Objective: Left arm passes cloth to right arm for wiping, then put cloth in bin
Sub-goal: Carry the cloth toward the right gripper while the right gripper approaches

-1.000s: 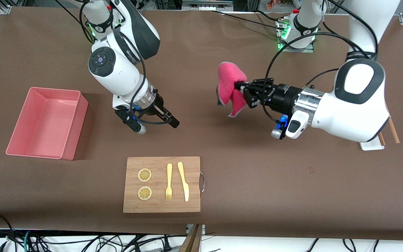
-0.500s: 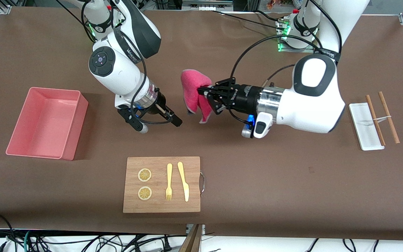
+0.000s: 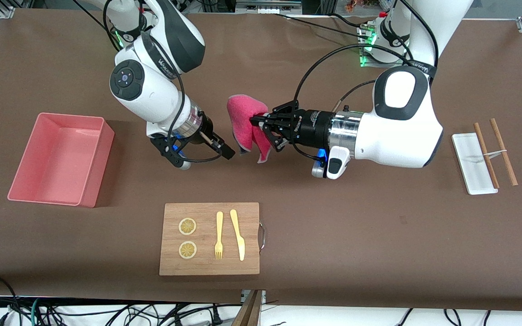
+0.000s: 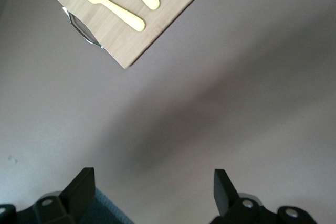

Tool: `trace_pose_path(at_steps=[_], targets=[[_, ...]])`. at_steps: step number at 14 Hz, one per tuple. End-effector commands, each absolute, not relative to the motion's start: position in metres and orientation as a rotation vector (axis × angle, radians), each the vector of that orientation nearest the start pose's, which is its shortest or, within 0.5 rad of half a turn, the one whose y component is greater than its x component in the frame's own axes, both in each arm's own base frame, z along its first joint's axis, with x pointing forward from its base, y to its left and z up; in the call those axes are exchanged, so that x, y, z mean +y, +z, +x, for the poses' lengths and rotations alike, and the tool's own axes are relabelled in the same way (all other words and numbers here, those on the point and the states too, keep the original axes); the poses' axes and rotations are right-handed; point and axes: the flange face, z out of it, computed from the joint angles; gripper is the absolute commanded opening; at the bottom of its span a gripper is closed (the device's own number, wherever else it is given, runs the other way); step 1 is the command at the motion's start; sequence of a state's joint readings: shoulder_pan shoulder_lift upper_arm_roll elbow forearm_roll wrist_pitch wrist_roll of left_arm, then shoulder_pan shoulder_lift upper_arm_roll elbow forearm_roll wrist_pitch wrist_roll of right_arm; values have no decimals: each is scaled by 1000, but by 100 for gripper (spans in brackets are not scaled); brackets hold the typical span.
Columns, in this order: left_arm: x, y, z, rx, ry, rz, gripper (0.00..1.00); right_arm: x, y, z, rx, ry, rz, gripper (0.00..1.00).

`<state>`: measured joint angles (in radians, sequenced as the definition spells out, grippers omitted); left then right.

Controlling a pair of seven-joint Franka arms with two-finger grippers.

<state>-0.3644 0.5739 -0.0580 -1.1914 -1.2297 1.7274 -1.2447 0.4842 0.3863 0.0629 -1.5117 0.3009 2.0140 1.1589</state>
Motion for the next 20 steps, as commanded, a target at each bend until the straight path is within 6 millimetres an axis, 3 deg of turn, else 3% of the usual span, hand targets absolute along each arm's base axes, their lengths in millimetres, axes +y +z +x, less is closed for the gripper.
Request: trace_pose_path(at_steps=[1,6,11,15,16,18,19,20], targets=[[-366,523,637,1077,-1127,1757,0,364,487,578,1012,298,-2639,100],[-361,524,640,1084,-1125,1752,0,353,489,585,1082,424,-2522,100],[-359,523,640,1085,-1125,1754,0,348,484,592,1277,604,-2305,100],[-359,523,640,1086,-1127,1754,0,354,468,592,1364,719,-2195,100],[-359,523,640,1087,-1128,1754,0,356,464,591,1369,725,-2196,98],[-359,523,640,1101,-1136,1749,0,359,453,589,1388,726,-2170,70],[-359,523,640,1102,-1137,1748,0,362,450,589,1397,749,-2128,64],[-359,523,640,1102,-1137,1748,0,363,445,591,1416,787,-2082,64]])
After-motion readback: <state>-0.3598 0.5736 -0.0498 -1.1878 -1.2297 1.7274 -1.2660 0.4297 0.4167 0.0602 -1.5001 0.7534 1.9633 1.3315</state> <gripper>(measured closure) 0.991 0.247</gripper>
